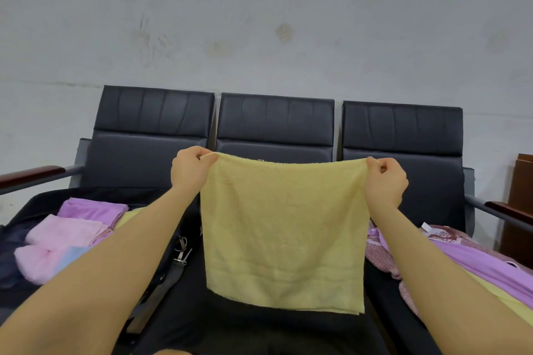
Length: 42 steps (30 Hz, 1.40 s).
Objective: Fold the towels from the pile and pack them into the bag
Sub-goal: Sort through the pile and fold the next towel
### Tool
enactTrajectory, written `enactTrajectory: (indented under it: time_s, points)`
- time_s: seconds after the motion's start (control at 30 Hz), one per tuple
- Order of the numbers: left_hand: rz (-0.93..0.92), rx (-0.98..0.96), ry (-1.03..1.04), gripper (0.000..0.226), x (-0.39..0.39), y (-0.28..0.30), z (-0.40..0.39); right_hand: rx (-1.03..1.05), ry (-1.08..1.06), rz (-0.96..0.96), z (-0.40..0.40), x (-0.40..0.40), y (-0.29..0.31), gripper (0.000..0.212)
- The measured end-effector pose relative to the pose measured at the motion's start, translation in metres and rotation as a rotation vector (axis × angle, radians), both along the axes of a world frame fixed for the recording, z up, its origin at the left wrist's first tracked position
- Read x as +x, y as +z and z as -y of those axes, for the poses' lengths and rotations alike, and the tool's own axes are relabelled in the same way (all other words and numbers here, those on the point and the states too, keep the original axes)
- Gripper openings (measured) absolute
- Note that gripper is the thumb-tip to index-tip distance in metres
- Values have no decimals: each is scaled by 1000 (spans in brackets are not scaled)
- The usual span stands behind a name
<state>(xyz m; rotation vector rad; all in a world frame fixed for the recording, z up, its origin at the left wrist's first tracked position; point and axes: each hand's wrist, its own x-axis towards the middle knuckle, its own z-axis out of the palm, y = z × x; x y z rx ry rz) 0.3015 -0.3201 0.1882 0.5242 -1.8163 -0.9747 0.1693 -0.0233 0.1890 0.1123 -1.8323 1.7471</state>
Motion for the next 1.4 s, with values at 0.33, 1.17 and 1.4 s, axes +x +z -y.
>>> enactTrajectory:
  time_s: [0.33,1.17,1.4]
  points:
    - [73,239,-70,9,-32,-45,14,28,138,41,9,-41,-51,19]
    - [-238,343,-53,8,-108,-103,10,12,160,-24,62,-98,-99,11]
    - [91,450,121,9,-72,-148,-7,159,31,142,45,-76,-144,15]
